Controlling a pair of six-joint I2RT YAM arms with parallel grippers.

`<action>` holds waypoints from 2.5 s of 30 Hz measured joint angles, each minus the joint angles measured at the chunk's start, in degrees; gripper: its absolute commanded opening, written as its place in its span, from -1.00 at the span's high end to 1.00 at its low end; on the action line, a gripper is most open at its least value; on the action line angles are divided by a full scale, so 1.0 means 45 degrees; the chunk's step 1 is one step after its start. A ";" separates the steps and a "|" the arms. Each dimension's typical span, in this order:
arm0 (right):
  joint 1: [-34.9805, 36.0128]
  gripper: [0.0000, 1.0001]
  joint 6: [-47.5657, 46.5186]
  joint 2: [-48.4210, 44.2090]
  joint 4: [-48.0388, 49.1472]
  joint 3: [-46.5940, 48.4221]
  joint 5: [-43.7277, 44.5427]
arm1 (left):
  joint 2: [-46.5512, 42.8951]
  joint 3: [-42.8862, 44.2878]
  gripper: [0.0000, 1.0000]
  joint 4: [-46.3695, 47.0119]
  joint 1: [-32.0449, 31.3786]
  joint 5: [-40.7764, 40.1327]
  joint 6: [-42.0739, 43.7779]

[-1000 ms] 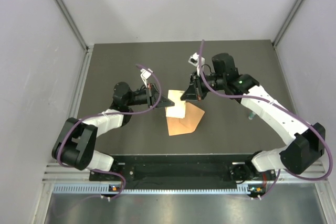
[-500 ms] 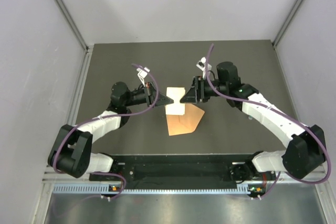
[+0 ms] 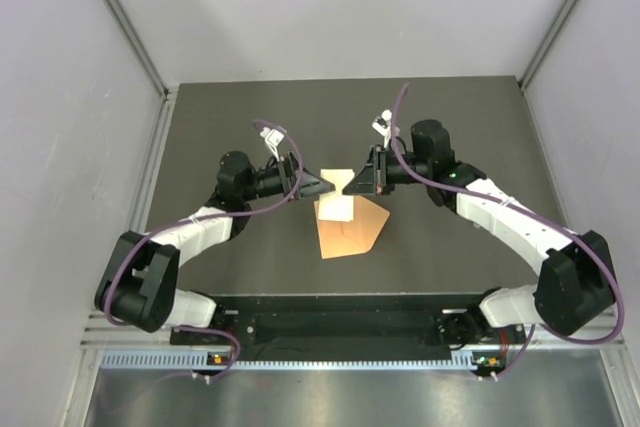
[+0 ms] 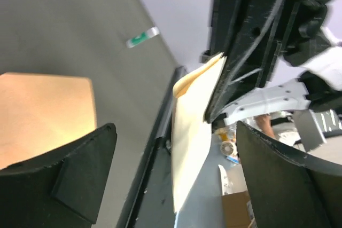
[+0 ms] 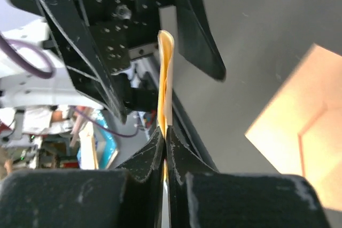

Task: Place the letter into the envelope and seal it

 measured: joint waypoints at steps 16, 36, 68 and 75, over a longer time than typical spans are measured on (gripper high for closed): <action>-0.1156 1.00 -0.3633 0.3837 -0.7495 0.1889 0.3327 | 0.2851 0.1404 -0.98 -0.8636 0.0408 -0.3036 0.3317; -0.1399 1.00 -0.4954 0.6460 -0.8204 0.2769 0.3944 | 0.4459 0.1651 -0.98 -0.7587 -0.0311 -0.2283 0.2540; -0.1399 1.00 -0.5600 0.5581 -0.8072 0.2210 0.4022 | 0.4775 0.1812 -0.98 -0.7169 -0.0510 -0.2550 0.1579; -0.1399 1.00 -0.5790 0.5246 -0.8009 0.1588 0.3929 | 0.4755 0.1797 -0.98 -0.7155 -0.0529 -0.2608 0.1564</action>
